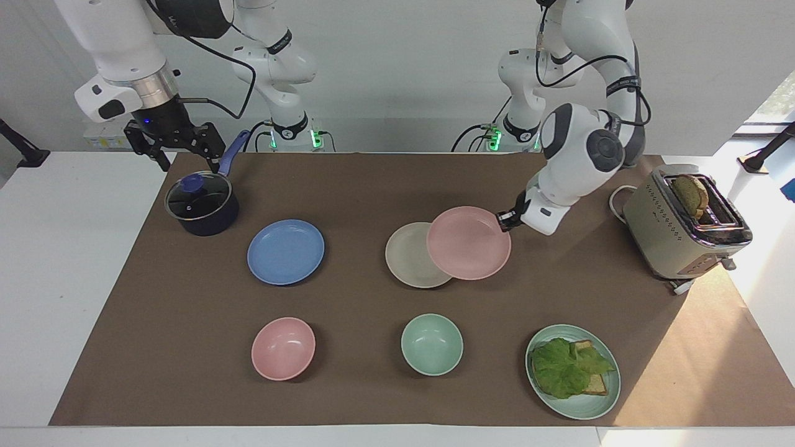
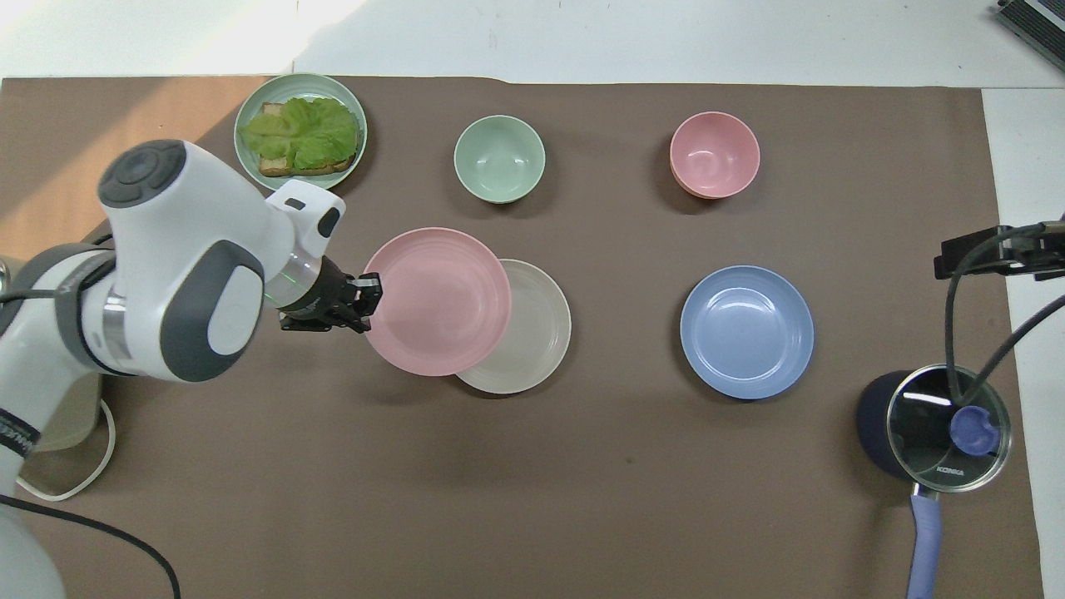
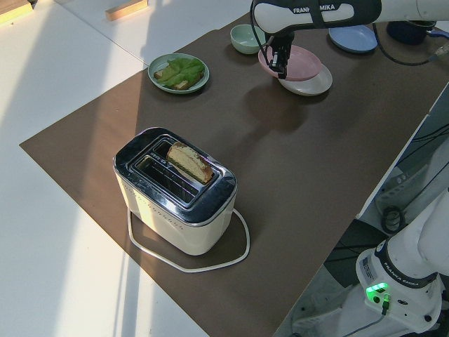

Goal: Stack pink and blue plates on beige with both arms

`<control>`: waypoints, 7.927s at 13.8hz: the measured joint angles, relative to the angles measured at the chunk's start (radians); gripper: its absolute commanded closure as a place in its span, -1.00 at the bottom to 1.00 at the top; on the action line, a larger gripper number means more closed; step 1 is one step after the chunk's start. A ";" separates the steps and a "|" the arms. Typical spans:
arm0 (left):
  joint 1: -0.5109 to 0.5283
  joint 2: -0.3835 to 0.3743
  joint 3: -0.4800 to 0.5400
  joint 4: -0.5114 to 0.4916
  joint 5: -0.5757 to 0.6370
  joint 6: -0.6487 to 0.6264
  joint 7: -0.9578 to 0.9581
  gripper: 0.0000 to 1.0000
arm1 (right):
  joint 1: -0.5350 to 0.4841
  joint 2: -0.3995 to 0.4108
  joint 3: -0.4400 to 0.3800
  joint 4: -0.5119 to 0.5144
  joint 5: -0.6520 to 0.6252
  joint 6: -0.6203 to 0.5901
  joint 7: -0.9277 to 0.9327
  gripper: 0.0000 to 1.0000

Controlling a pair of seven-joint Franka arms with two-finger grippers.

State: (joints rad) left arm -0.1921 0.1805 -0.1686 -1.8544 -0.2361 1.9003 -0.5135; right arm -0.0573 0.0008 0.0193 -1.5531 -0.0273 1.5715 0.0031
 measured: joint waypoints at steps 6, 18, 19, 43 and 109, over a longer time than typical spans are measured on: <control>-0.128 0.031 0.003 -0.078 -0.005 0.196 -0.064 -1.00 | 0.000 0.000 0.000 -0.001 0.000 0.000 0.000 -1.00; 0.142 0.006 0.044 -0.003 0.185 0.199 0.215 -1.00 | 0.001 -0.002 0.000 -0.002 0.001 0.000 0.000 -1.00; 0.158 -0.006 0.045 0.023 0.213 0.184 0.246 -1.00 | 0.001 -0.002 0.000 -0.002 0.001 0.002 0.000 -1.00; 0.266 -0.117 0.040 0.226 0.227 -0.099 0.431 -1.00 | -0.060 0.134 -0.003 -0.714 0.282 0.854 -0.203 0.43; 0.266 -0.117 0.040 0.226 0.227 -0.101 0.431 -1.00 | 0.054 -0.002 -0.015 0.031 -0.005 -0.045 0.164 -1.00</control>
State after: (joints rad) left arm 0.0741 0.0633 -0.1282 -1.6280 -0.0093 1.7990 -0.0823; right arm -0.0034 -0.0009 0.0041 -1.5217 -0.0323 1.5264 0.1675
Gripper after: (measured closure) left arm 0.000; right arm 0.000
